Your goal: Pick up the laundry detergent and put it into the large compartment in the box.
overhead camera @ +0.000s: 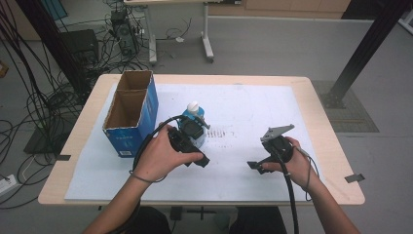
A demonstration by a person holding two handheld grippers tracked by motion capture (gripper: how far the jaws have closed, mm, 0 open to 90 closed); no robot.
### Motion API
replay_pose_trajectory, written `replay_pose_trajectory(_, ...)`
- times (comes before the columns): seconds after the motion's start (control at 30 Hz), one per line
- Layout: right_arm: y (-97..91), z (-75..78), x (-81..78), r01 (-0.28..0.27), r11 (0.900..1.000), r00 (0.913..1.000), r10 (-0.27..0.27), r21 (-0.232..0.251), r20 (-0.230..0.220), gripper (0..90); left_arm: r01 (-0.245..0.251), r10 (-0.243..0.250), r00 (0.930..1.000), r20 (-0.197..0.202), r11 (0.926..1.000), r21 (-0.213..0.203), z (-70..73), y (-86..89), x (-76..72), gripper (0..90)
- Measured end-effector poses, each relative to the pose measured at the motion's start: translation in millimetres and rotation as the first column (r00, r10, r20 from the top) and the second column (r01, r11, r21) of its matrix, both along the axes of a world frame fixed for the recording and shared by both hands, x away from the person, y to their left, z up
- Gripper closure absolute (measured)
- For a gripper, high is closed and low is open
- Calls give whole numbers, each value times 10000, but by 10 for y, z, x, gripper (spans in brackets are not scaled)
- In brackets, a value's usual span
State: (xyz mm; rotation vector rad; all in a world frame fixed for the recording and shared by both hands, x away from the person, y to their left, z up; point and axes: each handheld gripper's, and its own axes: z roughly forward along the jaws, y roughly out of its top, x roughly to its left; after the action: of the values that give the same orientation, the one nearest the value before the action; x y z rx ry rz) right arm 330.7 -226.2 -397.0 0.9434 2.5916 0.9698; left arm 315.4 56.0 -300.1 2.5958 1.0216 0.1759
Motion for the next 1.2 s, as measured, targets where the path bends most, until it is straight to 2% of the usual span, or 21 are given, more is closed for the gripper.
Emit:
replay_pose_trajectory(0.53, 28, -26, -12, -41, 10000, 10000, 41, -88, -8, 54, -44, 44, 10000, -44, 10000, -16, 42, 52, -35, 95)
replay_pose_trajectory(0.8, 19, -24, 12, -102, 9998, 9999, 102, -151, 17, 54, -66, 66, 10000, 64, 10000, -39, 186, 62, -26, 95)
replay_pose_trajectory(1.2, 20, -26, 35, -98, 9999, 10000, 98, -49, -1, 54, 137, -145, 9994, 328, 9996, 240, 450, 31, 35, 95)
